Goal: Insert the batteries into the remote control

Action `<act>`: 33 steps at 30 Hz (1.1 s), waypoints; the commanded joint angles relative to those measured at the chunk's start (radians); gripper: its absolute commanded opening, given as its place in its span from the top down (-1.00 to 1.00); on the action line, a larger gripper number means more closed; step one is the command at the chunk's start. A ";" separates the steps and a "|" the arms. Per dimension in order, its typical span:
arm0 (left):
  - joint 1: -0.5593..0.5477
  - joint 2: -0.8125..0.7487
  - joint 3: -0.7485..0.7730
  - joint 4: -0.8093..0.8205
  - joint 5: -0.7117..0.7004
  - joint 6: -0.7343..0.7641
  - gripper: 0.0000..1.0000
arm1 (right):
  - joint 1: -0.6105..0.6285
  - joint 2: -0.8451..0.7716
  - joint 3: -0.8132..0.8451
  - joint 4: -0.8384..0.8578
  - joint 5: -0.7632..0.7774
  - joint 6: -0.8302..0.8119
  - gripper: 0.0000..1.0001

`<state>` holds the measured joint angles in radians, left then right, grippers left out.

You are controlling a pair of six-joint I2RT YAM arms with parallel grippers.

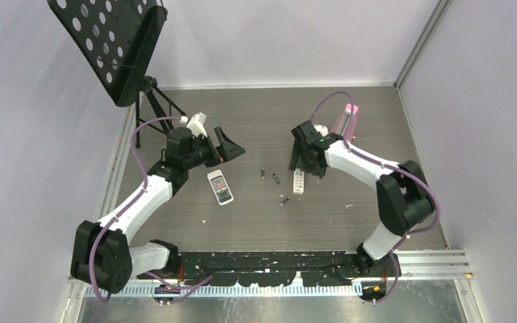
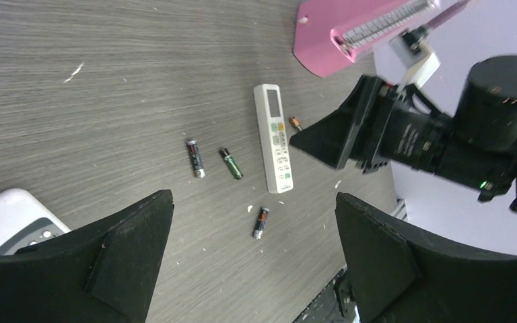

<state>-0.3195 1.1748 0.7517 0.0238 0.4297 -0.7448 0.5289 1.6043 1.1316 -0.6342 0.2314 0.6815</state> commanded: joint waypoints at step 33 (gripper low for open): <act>-0.003 0.057 0.145 0.147 0.254 -0.164 -0.84 | -0.012 -0.105 -0.025 0.794 -0.949 0.314 0.69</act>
<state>-0.3199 1.2308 0.8062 0.0414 0.5133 -0.7872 0.5098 1.5501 1.1217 -0.2092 -0.3695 0.7841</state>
